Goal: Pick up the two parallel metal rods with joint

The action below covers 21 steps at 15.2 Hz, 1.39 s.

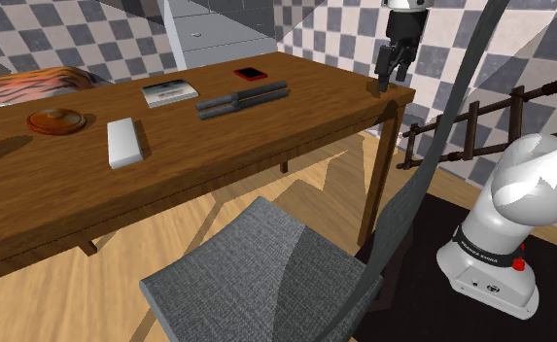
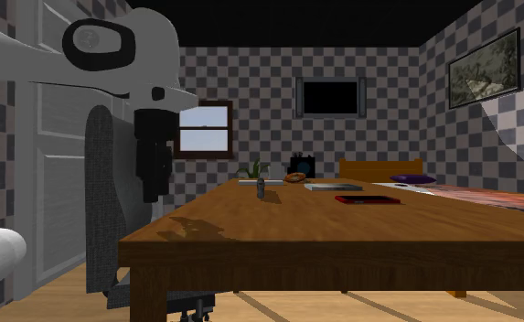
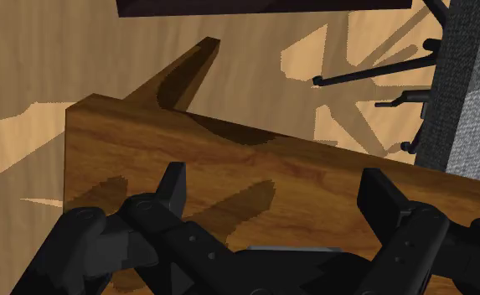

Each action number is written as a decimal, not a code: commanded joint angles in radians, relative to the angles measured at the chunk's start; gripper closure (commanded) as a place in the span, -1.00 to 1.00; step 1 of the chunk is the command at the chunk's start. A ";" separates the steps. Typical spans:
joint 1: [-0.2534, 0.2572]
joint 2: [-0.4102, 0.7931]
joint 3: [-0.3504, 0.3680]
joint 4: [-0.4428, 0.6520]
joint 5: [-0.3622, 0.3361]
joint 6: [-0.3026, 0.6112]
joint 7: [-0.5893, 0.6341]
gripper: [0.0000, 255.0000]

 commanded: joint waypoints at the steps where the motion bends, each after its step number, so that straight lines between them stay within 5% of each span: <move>1: 0.000 0.000 0.000 0.000 0.000 0.000 0.000 -1.00; 11: 0.138 0.384 -0.046 0.314 0.012 0.068 -0.363 -1.00; 21: 0.232 0.725 -0.014 0.696 0.055 0.021 -0.692 -1.00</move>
